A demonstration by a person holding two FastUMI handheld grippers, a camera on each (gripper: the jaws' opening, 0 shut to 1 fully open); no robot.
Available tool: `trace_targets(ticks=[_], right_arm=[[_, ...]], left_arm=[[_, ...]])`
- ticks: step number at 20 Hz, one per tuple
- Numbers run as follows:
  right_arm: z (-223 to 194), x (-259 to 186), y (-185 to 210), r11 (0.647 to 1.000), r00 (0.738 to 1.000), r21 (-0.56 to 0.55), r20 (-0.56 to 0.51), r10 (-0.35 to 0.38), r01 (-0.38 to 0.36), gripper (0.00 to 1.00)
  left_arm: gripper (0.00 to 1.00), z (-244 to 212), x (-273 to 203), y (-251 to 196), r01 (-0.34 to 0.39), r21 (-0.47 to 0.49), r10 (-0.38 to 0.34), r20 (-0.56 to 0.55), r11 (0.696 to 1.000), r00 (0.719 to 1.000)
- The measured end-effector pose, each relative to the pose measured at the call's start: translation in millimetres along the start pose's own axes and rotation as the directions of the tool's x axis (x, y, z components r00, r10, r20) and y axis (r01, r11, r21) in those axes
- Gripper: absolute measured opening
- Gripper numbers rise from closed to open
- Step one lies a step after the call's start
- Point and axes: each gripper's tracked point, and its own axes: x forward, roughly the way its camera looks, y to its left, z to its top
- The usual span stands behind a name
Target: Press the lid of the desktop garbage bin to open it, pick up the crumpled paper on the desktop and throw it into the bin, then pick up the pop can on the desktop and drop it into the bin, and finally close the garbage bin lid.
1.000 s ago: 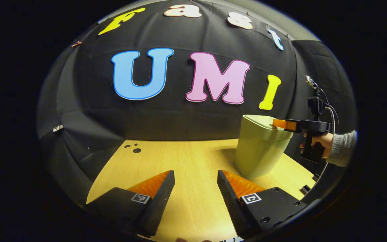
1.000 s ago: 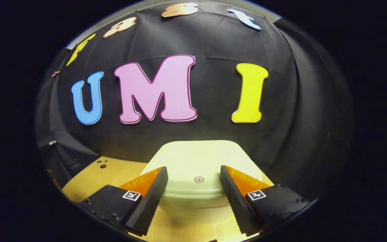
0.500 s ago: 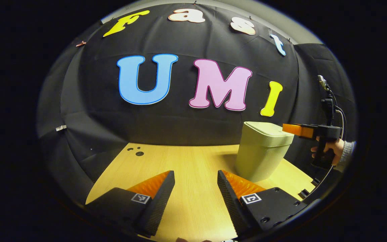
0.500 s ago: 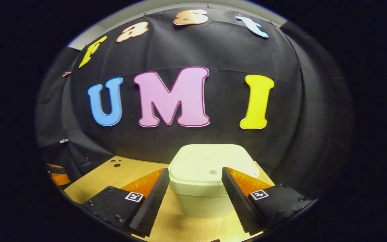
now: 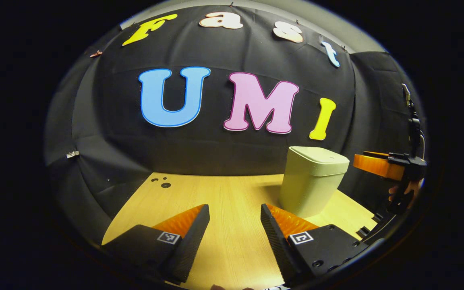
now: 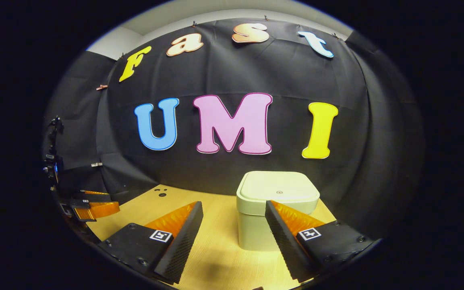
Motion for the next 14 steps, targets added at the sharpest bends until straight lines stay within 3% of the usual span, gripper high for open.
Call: trace_targets(ticks=[7, 14], right_arm=[[-36, -15, 11, 0.999, 0.998, 0.047, -0.061, -0.003, 0.006, 0.98], [-32, -15, 9, 0.999, 0.999, 0.041, -0.035, -0.004, 0.006, 0.98]], left_arm=[[0.83, -2, -2, -7, 0.004, 0.021, -0.004, -0.003, 1.000, 1.000], [0.83, 2, -1, -12, 0.016, 0.063, -0.017, 0.015, 0.998, 1.000]])
